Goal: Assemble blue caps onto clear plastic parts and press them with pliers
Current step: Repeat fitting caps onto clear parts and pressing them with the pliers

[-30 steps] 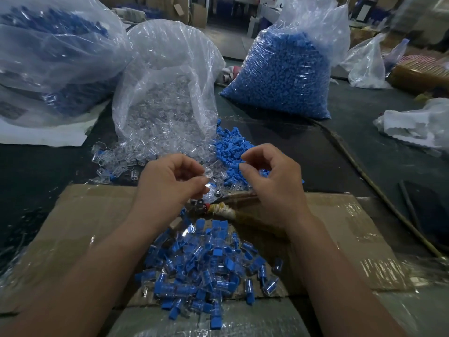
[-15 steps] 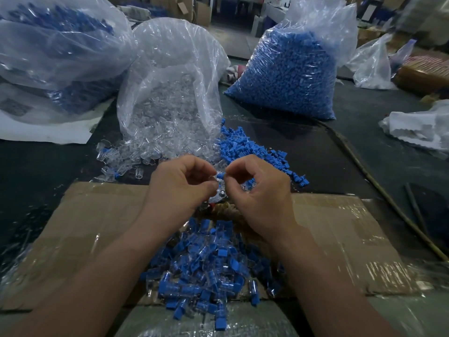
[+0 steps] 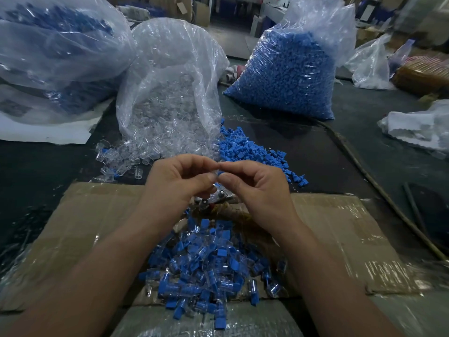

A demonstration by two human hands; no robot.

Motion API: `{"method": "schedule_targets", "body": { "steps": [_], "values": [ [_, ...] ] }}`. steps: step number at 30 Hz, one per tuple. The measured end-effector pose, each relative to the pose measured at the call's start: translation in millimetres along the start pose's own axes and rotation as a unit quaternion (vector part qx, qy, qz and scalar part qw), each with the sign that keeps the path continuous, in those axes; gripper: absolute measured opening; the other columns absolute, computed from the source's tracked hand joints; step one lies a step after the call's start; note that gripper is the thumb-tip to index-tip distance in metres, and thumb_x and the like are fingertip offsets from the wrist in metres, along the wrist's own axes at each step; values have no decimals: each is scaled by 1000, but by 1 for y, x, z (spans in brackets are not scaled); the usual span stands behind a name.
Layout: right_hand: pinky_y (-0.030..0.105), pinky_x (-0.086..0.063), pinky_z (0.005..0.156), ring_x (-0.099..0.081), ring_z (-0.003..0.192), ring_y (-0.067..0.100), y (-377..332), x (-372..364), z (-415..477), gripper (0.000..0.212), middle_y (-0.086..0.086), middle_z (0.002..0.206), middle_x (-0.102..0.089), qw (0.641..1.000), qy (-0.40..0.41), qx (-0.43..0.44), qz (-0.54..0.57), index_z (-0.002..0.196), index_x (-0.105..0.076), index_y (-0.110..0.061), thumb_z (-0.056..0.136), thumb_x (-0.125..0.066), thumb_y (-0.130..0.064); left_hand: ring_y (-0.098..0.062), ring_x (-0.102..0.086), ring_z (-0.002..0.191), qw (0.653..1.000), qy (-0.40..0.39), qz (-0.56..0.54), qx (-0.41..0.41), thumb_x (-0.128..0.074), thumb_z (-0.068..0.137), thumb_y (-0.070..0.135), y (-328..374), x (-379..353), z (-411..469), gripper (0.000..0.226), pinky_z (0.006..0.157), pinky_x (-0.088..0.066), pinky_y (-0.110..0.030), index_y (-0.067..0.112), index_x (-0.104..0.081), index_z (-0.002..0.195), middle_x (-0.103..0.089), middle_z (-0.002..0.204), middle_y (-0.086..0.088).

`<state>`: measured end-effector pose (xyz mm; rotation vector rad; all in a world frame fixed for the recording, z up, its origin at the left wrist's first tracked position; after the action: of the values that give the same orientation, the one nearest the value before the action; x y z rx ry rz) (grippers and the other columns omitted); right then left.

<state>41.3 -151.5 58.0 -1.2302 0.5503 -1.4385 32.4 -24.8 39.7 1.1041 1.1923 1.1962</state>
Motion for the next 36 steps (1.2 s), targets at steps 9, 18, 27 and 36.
{"method": "schedule_targets", "body": {
  "steps": [9, 18, 27, 36],
  "values": [
    [15, -51, 77, -66, 86, 0, -1, 1, -1, 34, -18, 87, -66, 999, 23, 23, 41, 104, -64, -16, 71, -65, -25, -9, -64, 57, 1000, 7, -16, 7, -69, 62, 12, -3, 1, 0, 12, 54, -52, -16, 12, -65, 73, -69, 63, 0],
    [15, -52, 73, -66, 82, 0, -2, -4, -3, 32, -18, 85, -66, 998, 1, 51, 42, 99, -65, -28, 71, -73, -13, -11, -61, 49, 999, 22, -32, 28, -66, 71, -4, -4, 5, 1, 23, 47, -50, -18, 14, -66, 57, -65, 55, -3],
    [15, -52, 75, -65, 85, 4, -10, 5, -5, 34, -3, 90, -66, 988, 60, 140, -40, 106, -61, -5, 73, -69, -4, -14, -63, 48, 989, -25, -106, 95, -67, 49, 7, -12, -1, 1, 9, 45, -49, -19, 10, -71, 56, -66, 57, -9],
    [14, -52, 74, -64, 84, 6, -16, 6, -5, 26, -1, 89, -66, 980, 54, 164, -96, 97, -69, 1, 73, -69, -7, -15, -62, 47, 988, -40, -113, 101, -67, 48, 7, -14, -3, 1, 9, 43, -49, -19, 8, -70, 57, -66, 56, -9]
  ]
}}
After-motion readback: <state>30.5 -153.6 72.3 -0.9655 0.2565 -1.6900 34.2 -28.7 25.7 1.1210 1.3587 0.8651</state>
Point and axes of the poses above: each hand's wrist, its own z-axis towards the middle knuckle, its own x-axis out of the back of the hand, y = z × x, the point moved 8 cm from there along z, towards the middle knuckle
